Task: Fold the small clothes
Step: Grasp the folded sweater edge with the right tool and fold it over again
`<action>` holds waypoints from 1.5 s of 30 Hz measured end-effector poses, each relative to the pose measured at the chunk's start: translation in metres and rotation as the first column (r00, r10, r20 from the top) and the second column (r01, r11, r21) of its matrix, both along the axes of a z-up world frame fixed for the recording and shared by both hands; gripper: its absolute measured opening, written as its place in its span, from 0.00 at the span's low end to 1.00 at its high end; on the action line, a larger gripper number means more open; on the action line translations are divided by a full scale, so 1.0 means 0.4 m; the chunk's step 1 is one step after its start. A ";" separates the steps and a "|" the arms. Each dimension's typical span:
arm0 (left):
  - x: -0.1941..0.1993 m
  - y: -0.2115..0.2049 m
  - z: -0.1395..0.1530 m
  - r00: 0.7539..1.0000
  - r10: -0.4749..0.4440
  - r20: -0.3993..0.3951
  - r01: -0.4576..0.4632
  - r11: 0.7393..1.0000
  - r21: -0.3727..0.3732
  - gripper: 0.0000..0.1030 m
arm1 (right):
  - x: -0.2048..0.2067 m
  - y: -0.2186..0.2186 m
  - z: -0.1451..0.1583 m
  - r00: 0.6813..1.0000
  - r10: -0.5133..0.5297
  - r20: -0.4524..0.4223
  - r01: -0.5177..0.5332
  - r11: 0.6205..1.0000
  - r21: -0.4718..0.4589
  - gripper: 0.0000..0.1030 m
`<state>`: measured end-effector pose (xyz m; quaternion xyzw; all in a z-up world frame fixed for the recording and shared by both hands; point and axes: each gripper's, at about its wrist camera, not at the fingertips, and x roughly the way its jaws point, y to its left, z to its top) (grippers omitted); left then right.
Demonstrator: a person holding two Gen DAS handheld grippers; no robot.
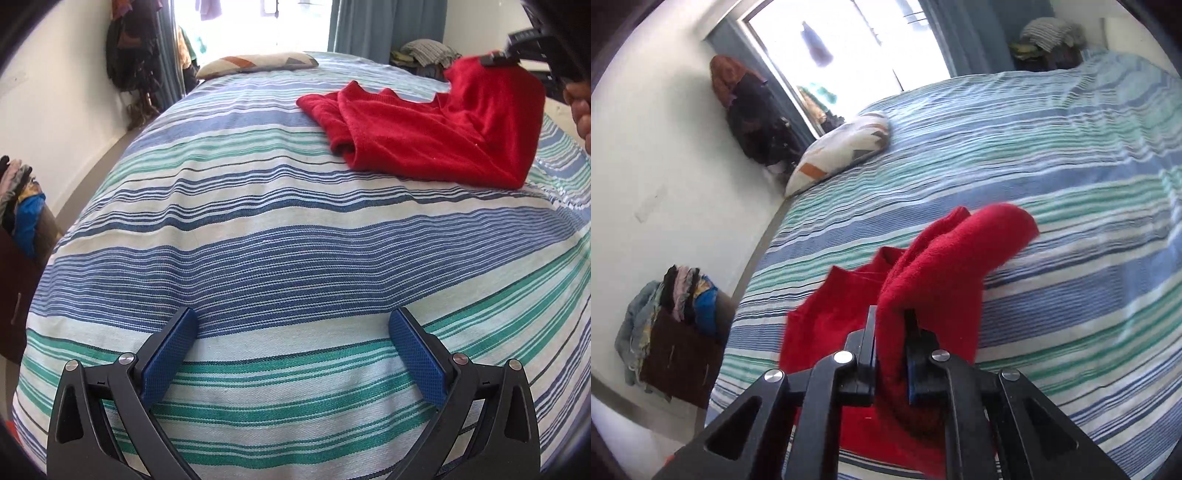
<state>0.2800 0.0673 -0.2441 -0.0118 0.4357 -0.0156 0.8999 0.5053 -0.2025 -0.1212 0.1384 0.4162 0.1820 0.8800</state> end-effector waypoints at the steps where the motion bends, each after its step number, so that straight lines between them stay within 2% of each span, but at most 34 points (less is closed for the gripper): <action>1: 0.000 0.001 0.000 1.000 -0.001 0.000 0.001 1.000 -0.001 1.00 | 0.003 0.061 0.002 0.999 0.047 -0.001 -0.047 0.999 -0.004 0.11; 4: -0.001 0.001 0.001 1.000 -0.001 0.001 0.001 1.000 -0.002 1.00 | 0.015 0.228 -0.048 0.989 0.147 -0.034 -0.148 0.989 -0.025 0.12; 6: -0.004 0.001 0.003 1.000 -0.001 0.003 0.001 1.000 -0.002 1.00 | 0.025 0.307 -0.125 0.972 0.206 -0.112 -0.205 0.979 0.024 0.23; 8: -0.004 0.000 0.003 1.000 -0.001 0.004 0.001 1.000 -0.002 1.00 | 0.034 0.351 -0.208 0.940 0.250 -0.233 -0.226 0.966 0.126 0.66; 9: -0.005 0.000 0.004 1.000 -0.001 0.004 0.001 1.000 -0.002 1.00 | 0.027 0.355 -0.230 0.933 0.254 -0.256 -0.215 0.961 0.173 0.69; 12: -0.004 0.000 0.004 1.000 -0.002 0.006 0.002 1.000 -0.003 1.00 | -0.013 0.323 -0.208 0.936 0.286 -0.206 -0.204 0.916 0.346 0.69; 13: -0.004 0.000 0.004 1.000 -0.002 0.007 0.002 1.000 -0.004 1.00 | -0.023 0.302 -0.185 0.942 0.285 -0.177 -0.203 0.904 0.375 0.69; 15: -0.004 -0.001 0.004 1.000 -0.002 0.008 0.002 1.000 -0.005 1.00 | -0.040 0.253 -0.125 0.963 0.248 -0.110 -0.195 0.914 0.356 0.69; 16: -0.004 -0.002 0.003 1.000 -0.002 0.007 0.002 1.000 -0.005 1.00 | -0.049 0.231 -0.095 0.975 0.208 -0.081 -0.175 0.937 0.304 0.69; 18: -0.004 -0.003 0.003 1.000 -0.002 0.008 0.002 1.000 -0.004 1.00 | -0.065 0.206 -0.058 0.992 0.122 -0.038 -0.118 0.988 0.105 0.68; 19: -0.004 -0.002 0.003 1.000 -0.002 0.008 0.002 1.000 -0.004 1.00 | -0.072 0.202 -0.056 0.993 0.113 -0.024 -0.113 0.994 0.011 0.61; 20: -0.003 -0.003 0.003 1.000 -0.001 0.008 0.001 1.000 -0.003 1.00 | -0.079 0.210 -0.071 0.991 0.131 -0.037 -0.133 0.990 -0.049 0.47; 22: -0.004 -0.002 0.003 1.000 -0.002 0.009 0.002 1.000 -0.003 1.00 | -0.093 0.243 -0.139 0.975 0.184 -0.121 -0.199 0.972 -0.123 0.31; 23: -0.004 -0.002 0.003 1.000 -0.001 0.010 0.001 1.000 -0.002 1.00 | -0.099 0.264 -0.181 0.965 0.211 -0.155 -0.234 0.959 -0.156 0.27; 26: -0.004 -0.004 0.003 1.000 0.001 0.012 -0.001 1.000 0.004 1.00 | -0.121 0.374 -0.307 0.922 0.305 -0.240 -0.357 0.908 -0.220 0.26; 28: -0.004 -0.006 0.004 1.000 0.002 0.011 -0.002 1.000 0.008 1.00 | -0.140 0.423 -0.329 0.927 0.323 -0.190 -0.367 0.885 -0.288 0.26; 31: -0.004 -0.007 0.004 1.000 0.001 0.012 -0.002 1.000 0.007 1.00 | -0.149 0.417 -0.304 0.935 0.322 -0.148 -0.352 0.896 -0.271 0.29; 35: -0.004 -0.008 0.004 1.000 0.002 0.013 -0.002 1.000 0.007 1.00 | -0.205 0.353 -0.206 0.930 0.365 -0.045 -0.363 0.891 -0.272 0.33; 37: -0.004 -0.008 0.004 1.000 0.002 0.013 -0.002 1.000 0.007 1.00 | -0.235 0.301 -0.164 0.943 0.333 0.017 -0.314 0.903 -0.293 0.37; 40: -0.005 -0.007 0.003 1.000 0.002 0.012 -0.002 1.000 0.008 1.00 | -0.240 0.232 -0.146 0.975 0.212 0.063 -0.182 0.930 -0.318 0.39; 42: -0.005 -0.008 0.003 1.000 0.002 0.012 -0.002 1.000 0.008 1.00 | -0.218 0.188 -0.177 0.992 0.124 0.021 -0.111 0.942 -0.316 0.39; 43: -0.005 -0.008 0.003 1.000 0.002 0.012 -0.002 1.000 0.008 1.00 | -0.202 0.172 -0.207 0.995 0.099 -0.026 -0.102 0.949 -0.298 0.40; 45: -0.004 -0.009 0.002 1.000 0.002 0.012 -0.002 1.000 0.009 1.00 | -0.169 0.157 -0.283 0.981 0.098 -0.169 -0.139 0.956 -0.258 0.42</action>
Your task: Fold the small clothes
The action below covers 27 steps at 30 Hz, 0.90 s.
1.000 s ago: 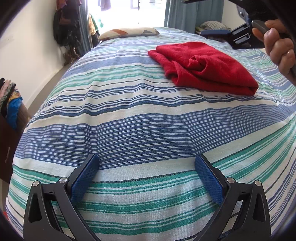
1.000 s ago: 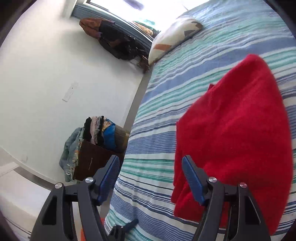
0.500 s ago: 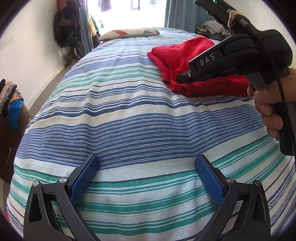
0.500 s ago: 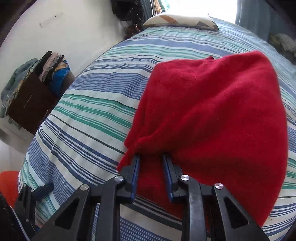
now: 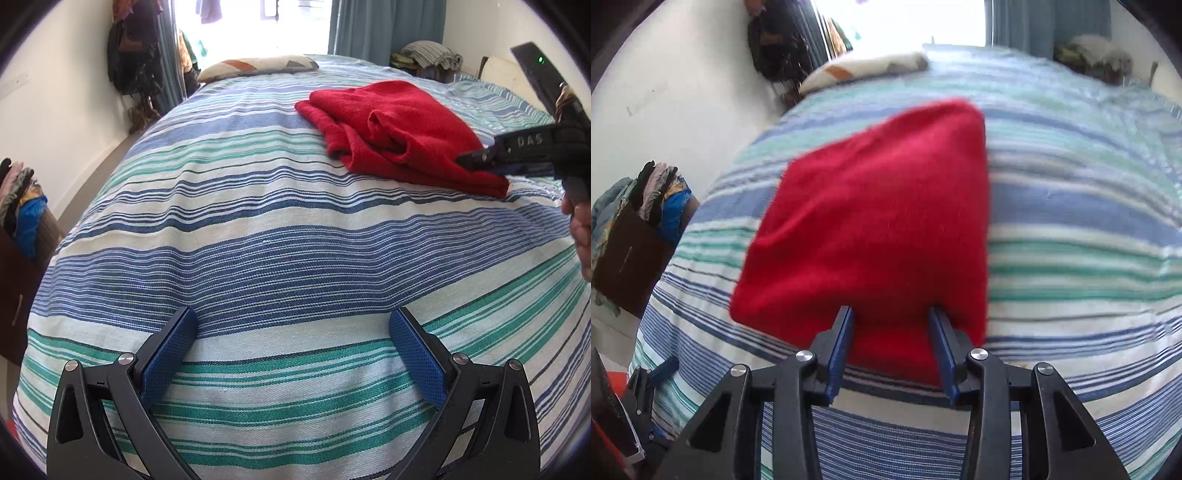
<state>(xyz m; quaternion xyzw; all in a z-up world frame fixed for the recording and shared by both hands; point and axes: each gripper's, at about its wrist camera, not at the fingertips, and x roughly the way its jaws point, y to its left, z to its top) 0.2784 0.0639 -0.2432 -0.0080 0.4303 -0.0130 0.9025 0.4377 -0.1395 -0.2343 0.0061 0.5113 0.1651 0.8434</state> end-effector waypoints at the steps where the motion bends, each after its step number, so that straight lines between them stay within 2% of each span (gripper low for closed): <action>1: -0.001 0.001 -0.001 1.000 0.000 0.000 0.000 1.000 0.000 1.00 | -0.001 0.002 -0.011 1.000 0.000 0.001 0.001 1.000 -0.009 0.42; 3: 0.000 0.002 0.000 1.000 0.000 0.001 0.000 1.000 0.000 1.00 | -0.017 0.010 0.011 0.999 0.009 0.052 -0.008 1.000 -0.021 0.44; 6: 0.000 0.002 0.000 1.000 0.000 0.000 0.000 1.000 0.001 1.00 | -0.057 0.013 0.060 0.996 0.016 0.086 -0.019 1.000 0.023 0.52; 10: 0.000 0.000 0.000 1.000 0.000 0.000 0.000 1.000 -0.001 1.00 | -0.172 -0.002 0.098 0.985 0.029 0.167 -0.033 0.999 0.018 0.70; 13: -0.001 -0.001 0.000 1.000 0.000 0.001 0.000 1.000 0.000 1.00 | -0.261 -0.025 0.070 0.980 -0.001 0.197 0.004 1.000 -0.015 0.71; 17: 0.000 0.000 0.000 1.000 0.000 0.000 0.000 1.000 0.002 1.00 | -0.322 -0.076 -0.008 0.979 -0.091 0.183 0.101 0.994 -0.046 0.72; 19: 0.000 0.000 0.000 1.000 0.001 0.000 -0.001 1.000 0.002 1.00 | -0.347 -0.091 -0.029 0.969 -0.112 0.220 0.120 0.993 -0.022 0.74; 21: 0.000 0.000 0.001 1.000 0.002 0.000 -0.002 1.000 0.005 1.00 | -0.359 -0.080 -0.037 0.962 -0.093 0.257 0.107 0.994 -0.039 0.80; 23: 0.000 0.000 0.001 1.000 0.004 0.000 -0.004 1.000 0.011 1.00 | -0.355 -0.063 -0.044 0.965 -0.069 0.253 0.091 0.993 -0.078 0.87; 27: -0.001 -0.005 0.003 1.000 0.009 0.002 -0.009 1.000 0.025 1.00 | -0.357 -0.058 -0.050 0.963 -0.064 0.262 0.089 0.992 -0.087 0.88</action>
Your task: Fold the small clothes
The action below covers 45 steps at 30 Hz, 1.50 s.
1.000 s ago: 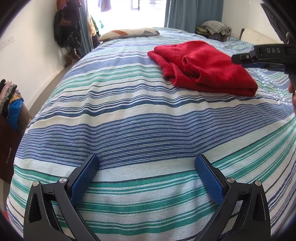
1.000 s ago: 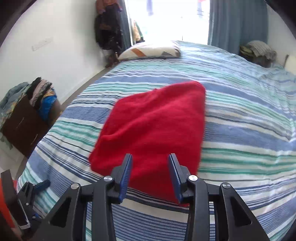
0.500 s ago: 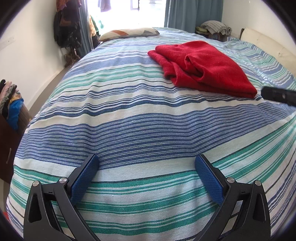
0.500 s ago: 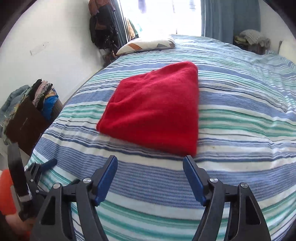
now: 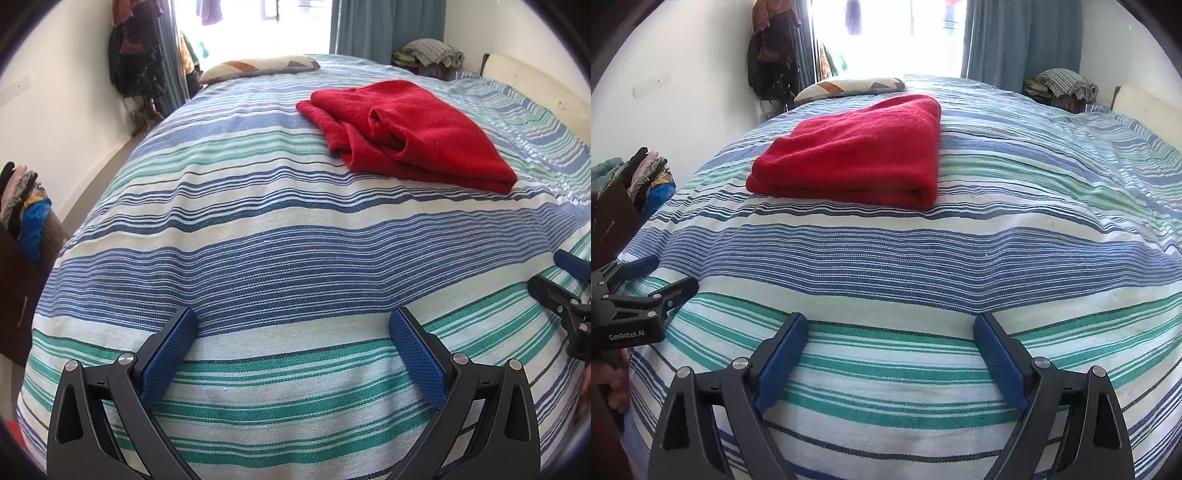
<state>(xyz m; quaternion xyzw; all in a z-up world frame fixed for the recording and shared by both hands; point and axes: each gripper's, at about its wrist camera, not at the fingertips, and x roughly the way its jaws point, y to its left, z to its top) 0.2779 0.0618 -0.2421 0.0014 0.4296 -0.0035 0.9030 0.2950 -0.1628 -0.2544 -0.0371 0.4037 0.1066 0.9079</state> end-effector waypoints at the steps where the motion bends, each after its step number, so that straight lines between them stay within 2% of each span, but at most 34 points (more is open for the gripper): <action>1: -0.001 -0.004 0.000 1.000 0.001 0.001 -0.001 1.000 0.004 1.00 | 0.000 -0.002 0.001 1.000 0.001 0.000 -0.001 1.000 0.005 0.88; 16: -0.004 -0.007 0.002 1.000 0.004 -0.003 -0.004 1.000 0.007 1.00 | -0.009 -0.004 -0.005 1.000 0.012 -0.001 -0.012 0.999 0.031 0.91; 18: -0.002 -0.005 0.005 1.000 0.004 -0.019 -0.004 1.000 -0.001 1.00 | -0.009 -0.006 -0.007 1.000 0.015 -0.002 -0.015 0.999 0.039 0.92; 21: 0.012 0.000 0.031 0.996 -0.012 -0.089 0.009 0.999 -0.032 0.98 | -0.004 -0.008 -0.009 1.000 0.020 -0.011 -0.020 0.999 0.045 0.93; 22: 0.019 0.004 0.050 0.995 -0.028 -0.097 0.021 0.997 -0.077 0.98 | -0.002 -0.008 -0.009 1.000 0.022 -0.018 -0.021 0.999 0.046 0.94; 23: 0.025 0.011 0.075 0.995 -0.051 -0.081 0.038 0.987 -0.153 0.98 | -0.001 -0.009 -0.008 0.999 0.024 -0.025 -0.023 0.998 0.050 0.94; 25: 0.050 0.025 0.131 0.997 -0.067 -0.025 0.057 0.952 -0.302 0.98 | 0.000 -0.016 -0.003 0.999 0.033 -0.036 -0.031 0.997 0.072 0.95; 26: 0.076 0.028 0.156 0.998 -0.064 -0.006 0.058 0.934 -0.353 0.99 | -0.001 -0.022 0.000 0.999 0.037 -0.040 -0.034 0.995 0.091 0.95; 28: 0.151 0.024 0.192 0.998 -0.062 0.004 0.058 0.908 -0.414 0.99 | 0.002 -0.039 0.010 0.997 0.044 -0.056 -0.036 0.990 0.140 0.95; 30: 0.246 0.006 0.194 0.995 -0.091 -0.029 0.068 0.888 -0.454 0.99 | 0.016 -0.062 0.031 0.996 0.045 -0.075 -0.028 0.977 0.210 0.95; 35: 0.448 -0.030 0.130 0.987 -0.091 -0.131 0.028 0.907 -0.419 0.99 | 0.152 -0.145 0.117 0.998 0.002 -0.055 0.018 0.933 0.358 0.95; 38: 0.514 -0.042 0.087 0.977 -0.081 -0.198 -0.005 0.915 -0.402 0.99 | 0.300 -0.191 0.147 0.998 -0.008 -0.062 0.037 0.876 0.480 0.95; 41: 0.547 -0.048 0.054 0.968 -0.064 -0.244 -0.034 0.925 -0.377 0.99 | 0.459 -0.196 0.115 0.992 0.012 -0.127 0.061 0.832 0.552 0.95; 43: 0.551 -0.048 0.044 0.967 -0.061 -0.247 -0.039 0.924 -0.380 0.99 | 0.539 -0.178 0.077 0.987 0.033 -0.156 0.065 0.810 0.583 0.94; 45: 0.554 -0.052 0.036 0.968 -0.048 -0.248 -0.050 0.925 -0.375 0.96 | 0.598 -0.145 0.023 0.975 0.076 -0.207 0.070 0.783 0.618 0.89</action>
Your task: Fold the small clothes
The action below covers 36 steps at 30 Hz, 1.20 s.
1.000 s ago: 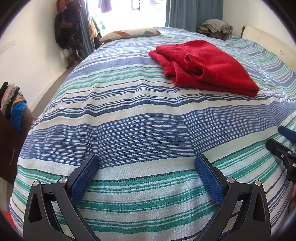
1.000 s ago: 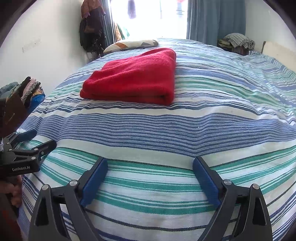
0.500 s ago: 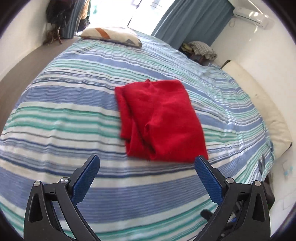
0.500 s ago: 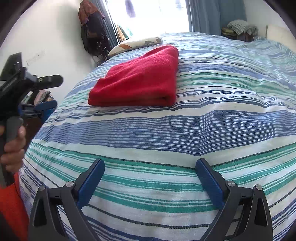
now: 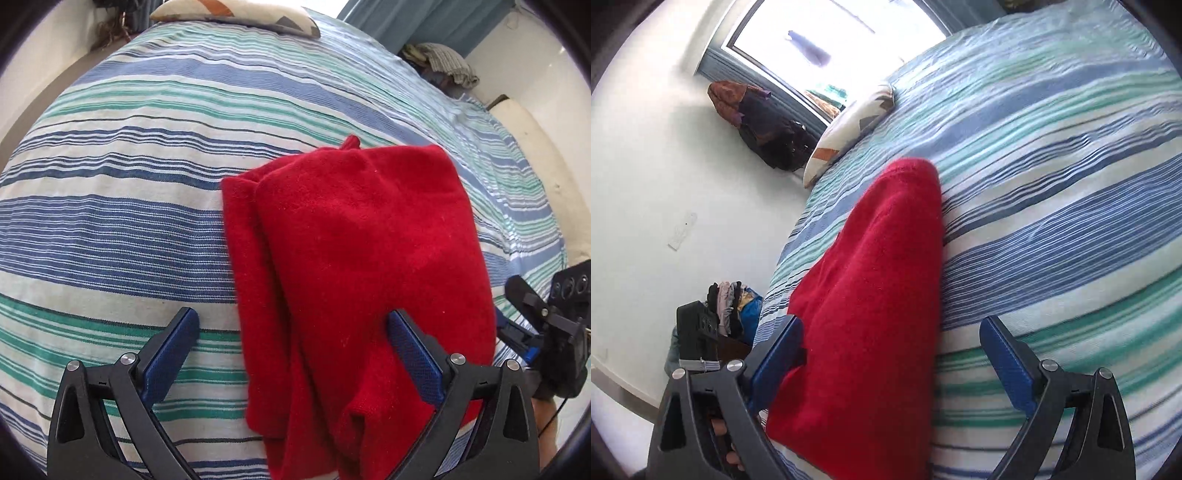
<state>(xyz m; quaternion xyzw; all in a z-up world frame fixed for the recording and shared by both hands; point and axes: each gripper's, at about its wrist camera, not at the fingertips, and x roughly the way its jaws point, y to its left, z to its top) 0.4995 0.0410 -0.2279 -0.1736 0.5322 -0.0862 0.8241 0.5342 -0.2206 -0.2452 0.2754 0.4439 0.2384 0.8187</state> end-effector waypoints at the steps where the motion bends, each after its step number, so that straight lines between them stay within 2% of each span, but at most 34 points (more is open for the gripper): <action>1: 0.000 -0.005 -0.004 1.000 0.002 0.001 -0.002 1.000 0.006 0.74 | 0.019 0.022 -0.027 0.999 0.020 -0.031 -0.020 1.000 -0.005 0.72; 2: 0.002 -0.009 -0.005 1.000 -0.011 0.007 0.011 1.000 0.004 0.57 | 0.026 0.053 -0.043 0.998 0.049 -0.044 -0.051 0.998 -0.043 0.49; 3: 0.005 -0.014 -0.007 0.999 -0.034 0.002 0.034 0.999 -0.024 0.25 | 0.024 0.086 -0.041 0.997 0.076 -0.029 -0.078 0.992 -0.101 0.42; 4: 0.003 -0.018 0.001 0.999 -0.036 0.004 0.036 0.999 -0.022 0.19 | 0.012 0.115 -0.025 0.996 0.089 0.002 -0.088 0.982 -0.166 0.37; 6: -0.009 -0.028 0.041 0.998 -0.046 0.048 0.046 0.999 0.010 0.15 | -0.009 0.144 0.026 0.993 0.101 0.053 -0.086 0.968 -0.234 0.32; 9: -0.034 -0.024 0.139 0.990 -0.057 0.125 0.062 0.998 -0.034 0.14 | -0.041 0.151 0.139 0.980 0.133 0.148 -0.090 0.960 -0.266 0.31; 13: -0.095 -0.040 0.314 0.963 -0.100 0.250 0.117 0.992 -0.056 0.14 | -0.099 0.125 0.305 0.953 0.163 0.254 -0.093 0.959 -0.267 0.31; 15: -0.114 -0.062 0.373 0.950 -0.126 0.286 0.147 0.988 -0.053 0.15 | -0.134 0.106 0.369 0.943 0.165 0.289 -0.085 0.959 -0.269 0.31; 17: -0.119 -0.084 0.385 0.951 -0.138 0.275 0.155 0.987 -0.041 0.19 | -0.152 0.087 0.393 0.946 0.161 0.281 -0.083 0.959 -0.271 0.34; 18: -0.124 -0.090 0.370 0.959 -0.132 0.252 0.143 0.989 -0.025 0.29 | -0.154 0.074 0.383 0.956 0.158 0.246 -0.087 0.957 -0.277 0.39; 19: -0.132 -0.092 0.342 0.967 -0.122 0.222 0.125 0.992 -0.002 0.53 | -0.158 0.060 0.362 0.969 0.147 0.198 -0.083 0.951 -0.296 0.55; 20: -0.143 -0.091 0.307 0.977 -0.103 0.186 0.098 0.994 0.038 0.64 | -0.172 0.046 0.337 0.980 0.120 0.161 -0.062 0.942 -0.329 0.81; 21: -0.170 -0.087 0.276 0.984 -0.081 0.161 0.066 0.993 0.097 0.70 | -0.197 0.028 0.315 0.986 0.086 0.142 -0.029 0.931 -0.364 0.90; 23: -0.245 -0.084 0.238 0.984 -0.080 0.158 0.044 0.974 0.220 0.73 | -0.275 -0.011 0.282 0.989 0.058 0.139 0.002 0.916 -0.401 0.93; 25: -0.328 -0.092 0.231 0.980 -0.098 0.175 0.033 0.940 0.339 0.85 | -0.358 -0.039 0.262 0.991 0.047 0.124 0.015 0.893 -0.450 0.93; 27: -0.404 -0.100 0.251 0.968 -0.110 0.223 0.005 0.905 0.425 0.94 | -0.438 -0.052 0.252 0.992 0.029 0.124 0.037 0.867 -0.497 0.93; 30: -0.497 -0.111 0.306 0.944 -0.134 0.302 -0.032 0.873 0.487 0.97 | -0.536 -0.050 0.257 0.993 0.018 0.121 0.051 0.839 -0.542 0.93; 32: -0.536 -0.112 0.343 0.932 -0.135 0.337 -0.055 0.866 0.498 0.99 | -0.591 -0.046 0.271 0.991 0.009 0.130 0.065 0.833 -0.549 0.93; 36: -0.588 -0.117 0.391 0.927 -0.124 0.355 -0.090 0.843 0.530 0.99 | -0.665 -0.018 0.324 0.988 -0.005 0.156 0.092 0.824 -0.558 0.98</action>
